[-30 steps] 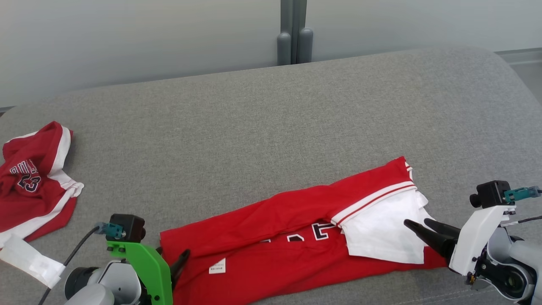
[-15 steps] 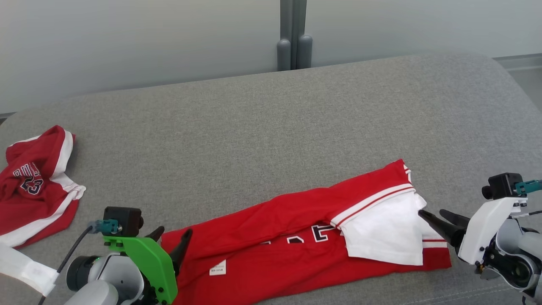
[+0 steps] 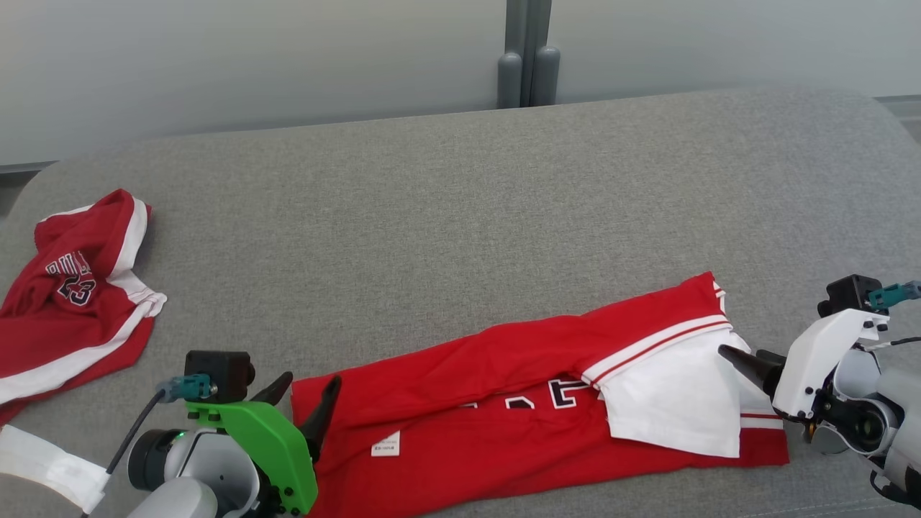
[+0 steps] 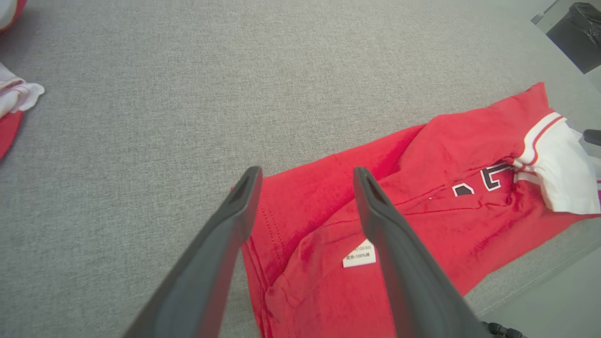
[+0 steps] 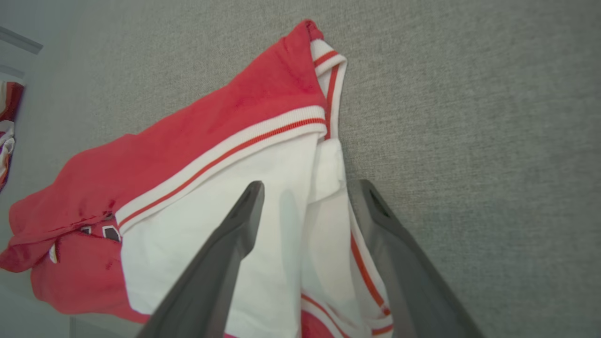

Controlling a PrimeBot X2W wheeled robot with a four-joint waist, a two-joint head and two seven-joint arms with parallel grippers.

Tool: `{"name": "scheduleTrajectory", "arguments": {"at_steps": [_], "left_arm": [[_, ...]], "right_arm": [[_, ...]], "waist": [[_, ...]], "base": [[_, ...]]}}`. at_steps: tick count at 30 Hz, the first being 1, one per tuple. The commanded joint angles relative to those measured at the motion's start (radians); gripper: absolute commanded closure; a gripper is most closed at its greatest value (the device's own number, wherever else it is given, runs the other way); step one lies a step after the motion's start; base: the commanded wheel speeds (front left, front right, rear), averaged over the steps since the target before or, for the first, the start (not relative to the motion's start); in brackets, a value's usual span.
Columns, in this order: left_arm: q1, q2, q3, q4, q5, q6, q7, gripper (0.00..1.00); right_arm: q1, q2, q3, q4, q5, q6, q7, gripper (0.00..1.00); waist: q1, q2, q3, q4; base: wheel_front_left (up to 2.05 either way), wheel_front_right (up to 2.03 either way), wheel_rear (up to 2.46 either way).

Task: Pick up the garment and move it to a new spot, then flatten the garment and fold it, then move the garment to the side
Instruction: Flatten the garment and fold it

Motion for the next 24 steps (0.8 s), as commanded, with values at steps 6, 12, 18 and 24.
{"name": "scheduleTrajectory", "arguments": {"at_steps": [6, 12, 18, 24], "left_arm": [[0.015, -0.009, -0.003, 0.004, 0.004, 0.001, -0.005, 0.00], [0.006, -0.014, -0.007, 0.010, 0.000, -0.004, -0.001, 0.00], [0.003, -0.022, -0.011, 0.017, -0.004, -0.008, -0.004, 0.00], [-0.002, -0.024, -0.014, 0.020, -0.007, -0.009, -0.005, 0.00]], "right_arm": [[-0.026, 0.025, -0.001, 0.072, 0.034, 0.000, 0.060, 0.00], [-0.045, 0.057, 0.004, 0.154, 0.056, 0.000, 0.129, 0.00], [-0.042, 0.086, 0.002, 0.208, 0.077, 0.000, 0.162, 0.00], [-0.022, 0.121, 0.002, 0.251, 0.102, 0.000, 0.213, 0.00]], "waist": [[0.0000, -0.0001, 0.013, 0.026], [0.0000, -0.0001, 0.019, 0.043], [0.0000, -0.0001, 0.028, 0.061], [0.0000, -0.0001, 0.032, 0.075]], "base": [[0.00, 0.00, 0.00], [0.00, 0.00, 0.00], [0.00, 0.00, 0.00], [0.00, 0.00, 0.00]]}}
